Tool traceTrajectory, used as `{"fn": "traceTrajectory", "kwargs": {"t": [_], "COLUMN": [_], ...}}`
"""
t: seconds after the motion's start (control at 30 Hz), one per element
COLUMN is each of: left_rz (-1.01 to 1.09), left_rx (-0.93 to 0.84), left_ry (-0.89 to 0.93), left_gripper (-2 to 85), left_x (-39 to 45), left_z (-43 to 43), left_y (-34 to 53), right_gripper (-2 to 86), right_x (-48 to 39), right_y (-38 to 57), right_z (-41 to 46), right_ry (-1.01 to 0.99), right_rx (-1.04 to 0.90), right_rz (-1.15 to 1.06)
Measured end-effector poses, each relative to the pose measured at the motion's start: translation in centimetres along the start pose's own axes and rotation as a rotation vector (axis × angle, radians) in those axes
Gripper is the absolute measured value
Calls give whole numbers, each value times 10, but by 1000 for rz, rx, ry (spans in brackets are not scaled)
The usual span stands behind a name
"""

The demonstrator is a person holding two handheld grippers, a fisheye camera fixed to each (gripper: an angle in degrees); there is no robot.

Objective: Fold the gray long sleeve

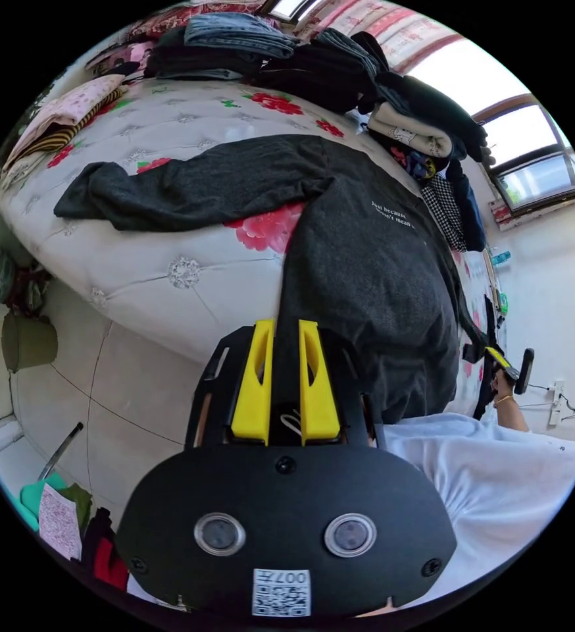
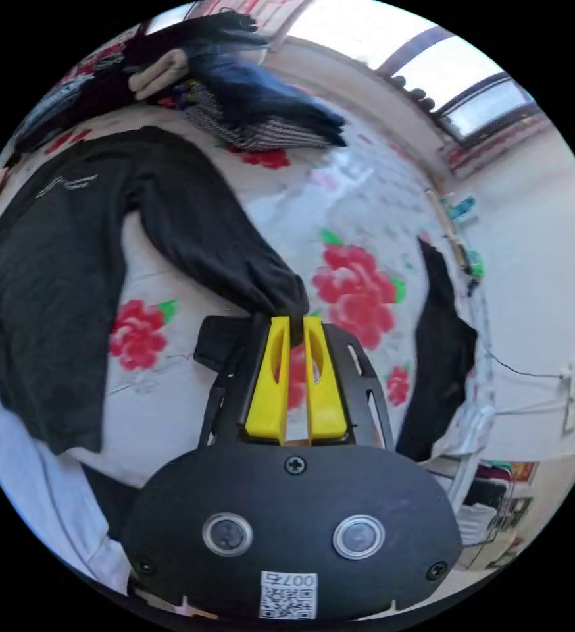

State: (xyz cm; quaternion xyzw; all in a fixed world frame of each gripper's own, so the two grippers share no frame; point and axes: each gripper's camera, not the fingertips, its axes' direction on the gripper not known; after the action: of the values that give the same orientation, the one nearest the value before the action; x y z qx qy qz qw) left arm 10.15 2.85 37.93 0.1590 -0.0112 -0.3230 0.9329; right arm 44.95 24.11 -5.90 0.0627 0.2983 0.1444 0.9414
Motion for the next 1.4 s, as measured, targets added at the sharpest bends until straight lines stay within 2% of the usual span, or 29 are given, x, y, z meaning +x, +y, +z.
{"fn": "traceTrajectory", "kwargs": {"t": [0.07,0.13,0.23,0.37,0.4,0.53,0.57,0.67,0.8,0.93,1.03,1.1,1.23,1.4], "left_rz": [-7,-12,-20,9,16,52,52,72,147,100,-51,-171,-299,-431], "left_rx": [15,26,16,2,18,7,-11,-78,-115,-148,-72,44,195,319], "left_ry": [-4,12,54,101,55,9,6,4,-65,-23,16,86,105,105], "left_gripper": [72,85,108,123,115,82,73,14,1,11,35,61,83,111], "left_x": [-10,-22,-37,-46,-48,-58,-61,-67,-71,-99,-127,-153,-195,-253], "left_z": [-7,-11,-9,-1,-4,-11,-14,-20,-42,-49,-65,-89,-126,-161], "left_y": [6,14,24,27,27,20,16,4,-4,-1,5,7,-9,-64], "right_gripper": [53,62,75,84,85,75,65,21,5,5,14,16,12,10], "right_x": [65,98,104,29,15,-66,-79,-107,-99,-84,-85,-78,-62,-84], "right_y": [1,6,32,88,95,131,137,141,149,183,194,195,185,159], "right_z": [-8,-10,-19,-13,-12,-7,-13,-24,-38,-33,-27,-34,-52,-79], "right_ry": [63,26,-275,-767,-794,-785,-730,-610,-561,-588,-607,-604,-575,-643], "right_rx": [55,32,112,127,116,-7,20,-16,-38,-76,-128,-88,40,130], "right_rz": [155,220,235,107,77,-113,-126,-292,-407,-382,-318,-245,-47,-9]}}
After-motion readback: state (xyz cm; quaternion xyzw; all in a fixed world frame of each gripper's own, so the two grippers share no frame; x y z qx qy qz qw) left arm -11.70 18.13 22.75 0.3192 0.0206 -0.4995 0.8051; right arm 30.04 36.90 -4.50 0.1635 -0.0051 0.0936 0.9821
